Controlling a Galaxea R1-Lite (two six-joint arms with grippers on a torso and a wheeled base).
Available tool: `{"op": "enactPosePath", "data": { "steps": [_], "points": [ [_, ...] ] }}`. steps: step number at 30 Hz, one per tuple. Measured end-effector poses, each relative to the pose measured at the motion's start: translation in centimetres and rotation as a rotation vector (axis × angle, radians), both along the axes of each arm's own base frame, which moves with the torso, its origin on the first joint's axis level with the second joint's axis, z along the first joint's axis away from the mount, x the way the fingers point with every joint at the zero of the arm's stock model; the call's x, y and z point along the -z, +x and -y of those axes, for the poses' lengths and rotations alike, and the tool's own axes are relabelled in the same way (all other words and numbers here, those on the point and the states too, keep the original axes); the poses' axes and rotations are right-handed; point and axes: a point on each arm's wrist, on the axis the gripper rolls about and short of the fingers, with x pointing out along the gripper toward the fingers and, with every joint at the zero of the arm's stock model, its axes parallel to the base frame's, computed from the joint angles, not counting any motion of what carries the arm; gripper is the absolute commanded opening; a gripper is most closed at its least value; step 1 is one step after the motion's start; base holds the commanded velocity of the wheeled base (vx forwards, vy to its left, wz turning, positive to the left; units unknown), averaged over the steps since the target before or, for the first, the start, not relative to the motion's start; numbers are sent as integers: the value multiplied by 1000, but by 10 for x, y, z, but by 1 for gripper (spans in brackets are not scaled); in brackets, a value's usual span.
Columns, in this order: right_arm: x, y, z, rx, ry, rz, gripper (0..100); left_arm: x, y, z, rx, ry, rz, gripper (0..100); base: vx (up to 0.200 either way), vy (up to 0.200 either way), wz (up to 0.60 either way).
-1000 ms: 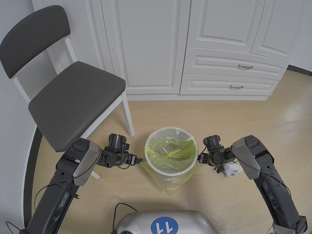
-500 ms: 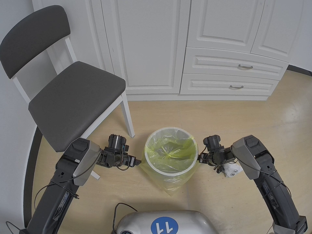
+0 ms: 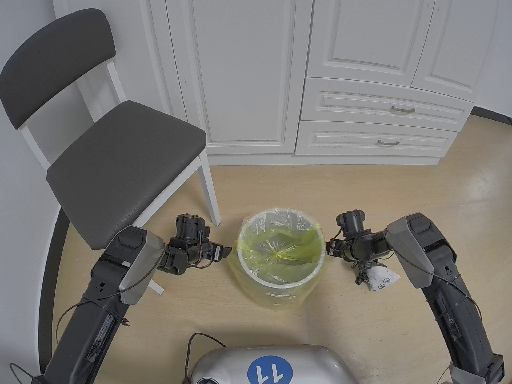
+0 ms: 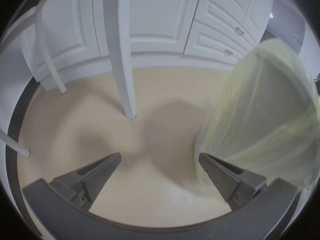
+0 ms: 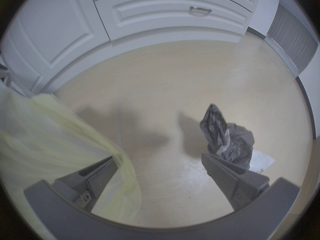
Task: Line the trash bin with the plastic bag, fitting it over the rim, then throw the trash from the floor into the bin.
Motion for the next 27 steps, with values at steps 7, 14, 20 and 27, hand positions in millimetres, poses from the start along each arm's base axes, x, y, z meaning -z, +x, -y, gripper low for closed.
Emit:
{"op": "enactPosePath", "data": {
  "steps": [7, 14, 20, 27],
  "points": [
    [-29, 2, 15, -11, 45, 16, 100, -11, 9, -14, 8, -59, 79, 100, 0, 0, 0],
    [-41, -5, 19, -75, 97, -10, 100, -24, 16, -25, 26, -118, 176, 100, 0, 0, 0],
    [-47, -6, 24, -73, 101, -6, 100, -29, 19, -27, 28, -128, 226, 100, 0, 0, 0],
    [-50, -2, 26, -71, 110, 44, 100, -42, 21, -21, 47, -140, 372, 100, 0, 0, 0]
  ]
}}
